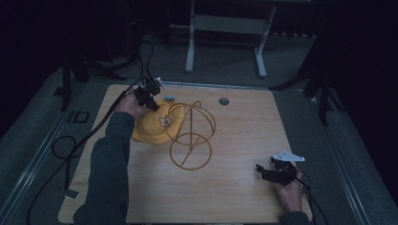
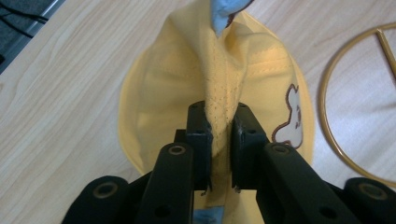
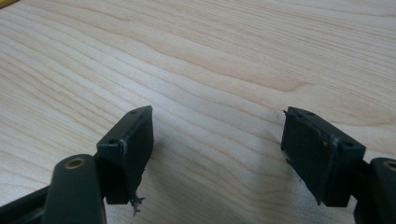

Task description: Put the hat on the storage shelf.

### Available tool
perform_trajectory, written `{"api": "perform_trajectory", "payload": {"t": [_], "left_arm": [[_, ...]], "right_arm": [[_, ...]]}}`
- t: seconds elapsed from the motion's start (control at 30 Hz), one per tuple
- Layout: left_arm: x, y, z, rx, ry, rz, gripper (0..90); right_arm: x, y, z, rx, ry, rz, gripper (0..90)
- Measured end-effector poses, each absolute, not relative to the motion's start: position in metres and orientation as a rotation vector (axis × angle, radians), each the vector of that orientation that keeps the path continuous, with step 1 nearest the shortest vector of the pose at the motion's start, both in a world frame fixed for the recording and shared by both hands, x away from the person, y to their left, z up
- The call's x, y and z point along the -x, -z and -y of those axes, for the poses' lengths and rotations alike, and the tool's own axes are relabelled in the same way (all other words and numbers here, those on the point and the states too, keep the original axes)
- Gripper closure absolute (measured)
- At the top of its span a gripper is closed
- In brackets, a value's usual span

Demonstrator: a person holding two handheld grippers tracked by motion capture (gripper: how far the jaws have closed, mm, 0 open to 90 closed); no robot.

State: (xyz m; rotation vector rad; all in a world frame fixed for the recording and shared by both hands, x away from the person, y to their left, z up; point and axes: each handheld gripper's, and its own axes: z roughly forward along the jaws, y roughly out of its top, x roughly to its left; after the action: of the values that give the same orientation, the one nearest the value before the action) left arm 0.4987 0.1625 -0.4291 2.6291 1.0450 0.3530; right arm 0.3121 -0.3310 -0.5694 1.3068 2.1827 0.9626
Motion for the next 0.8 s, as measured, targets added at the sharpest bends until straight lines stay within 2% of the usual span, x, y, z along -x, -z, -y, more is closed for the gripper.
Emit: {"api": "perform_trajectory", "payload": {"t": [0.8], "left_arm": [[-0.469,0.384,-0.192,-2.594,-0.298,-1.04,81.8]], "right_arm": [[-0.312,0.569,0.331,-1.306,-0.962,-2.183,25.1]]}}
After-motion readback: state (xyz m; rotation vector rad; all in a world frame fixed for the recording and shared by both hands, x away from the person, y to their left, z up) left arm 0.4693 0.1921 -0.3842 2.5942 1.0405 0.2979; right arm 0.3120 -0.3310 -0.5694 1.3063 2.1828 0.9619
